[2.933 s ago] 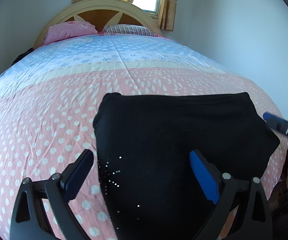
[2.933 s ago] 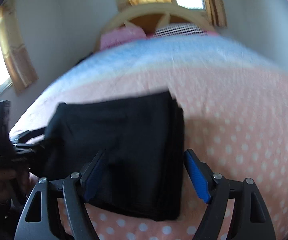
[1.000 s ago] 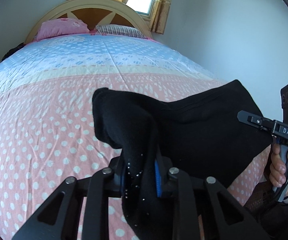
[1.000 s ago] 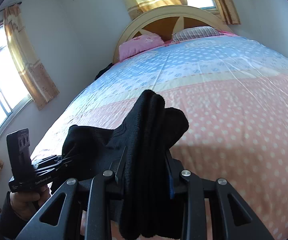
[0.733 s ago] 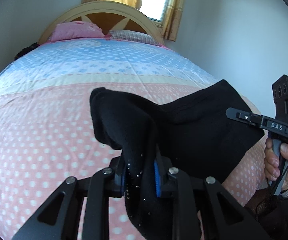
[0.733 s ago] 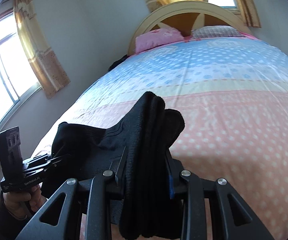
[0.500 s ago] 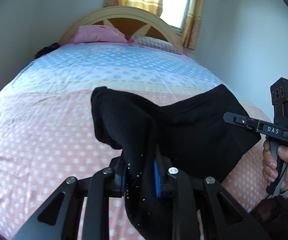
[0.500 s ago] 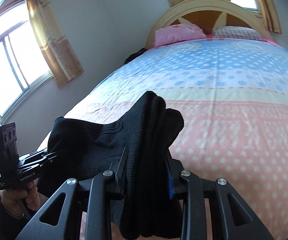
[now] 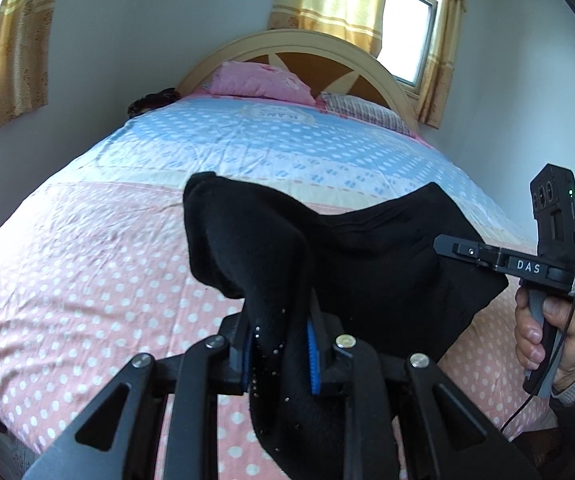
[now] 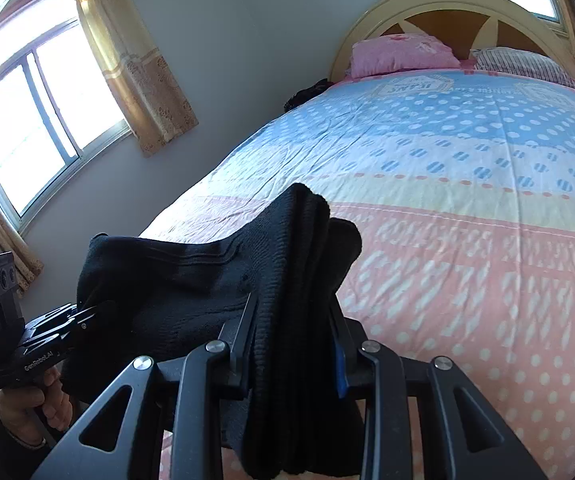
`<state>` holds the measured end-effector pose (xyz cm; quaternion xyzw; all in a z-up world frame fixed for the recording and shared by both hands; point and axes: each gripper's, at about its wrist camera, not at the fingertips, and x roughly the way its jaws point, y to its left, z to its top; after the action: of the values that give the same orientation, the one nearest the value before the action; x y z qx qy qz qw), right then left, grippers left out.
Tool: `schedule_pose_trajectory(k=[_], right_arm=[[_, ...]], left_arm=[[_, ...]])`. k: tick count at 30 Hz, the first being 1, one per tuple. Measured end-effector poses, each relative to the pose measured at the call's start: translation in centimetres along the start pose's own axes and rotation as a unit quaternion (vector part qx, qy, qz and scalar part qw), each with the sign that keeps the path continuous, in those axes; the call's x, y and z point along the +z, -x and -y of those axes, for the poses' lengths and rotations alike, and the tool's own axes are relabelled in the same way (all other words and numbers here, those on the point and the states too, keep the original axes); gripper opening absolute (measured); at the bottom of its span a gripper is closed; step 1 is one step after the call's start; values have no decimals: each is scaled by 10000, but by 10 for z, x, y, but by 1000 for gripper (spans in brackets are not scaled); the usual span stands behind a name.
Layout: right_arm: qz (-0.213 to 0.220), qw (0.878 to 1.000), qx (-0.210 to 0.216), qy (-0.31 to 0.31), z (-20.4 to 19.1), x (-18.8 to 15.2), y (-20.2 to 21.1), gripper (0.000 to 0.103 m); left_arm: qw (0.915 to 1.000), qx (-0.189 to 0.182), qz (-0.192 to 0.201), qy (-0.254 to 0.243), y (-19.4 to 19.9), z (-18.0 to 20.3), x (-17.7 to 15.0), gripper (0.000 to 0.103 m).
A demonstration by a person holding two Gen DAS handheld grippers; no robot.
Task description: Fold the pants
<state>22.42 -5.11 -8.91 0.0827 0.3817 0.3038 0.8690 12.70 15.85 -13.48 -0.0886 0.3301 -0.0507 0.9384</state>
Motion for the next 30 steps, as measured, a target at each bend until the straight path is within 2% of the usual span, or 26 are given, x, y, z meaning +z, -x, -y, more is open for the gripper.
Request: schedule_pose_trajectory(k=[14,30], right_arm=[[-378,9989,283,53,-19,12,-61,31],[-571,9980,267,71,-20,18,-93,31]], left_arm=[[9983,268,-9,521,6,-40,-13,21],[9959,366,-156,808,-5,-65,-26,21]])
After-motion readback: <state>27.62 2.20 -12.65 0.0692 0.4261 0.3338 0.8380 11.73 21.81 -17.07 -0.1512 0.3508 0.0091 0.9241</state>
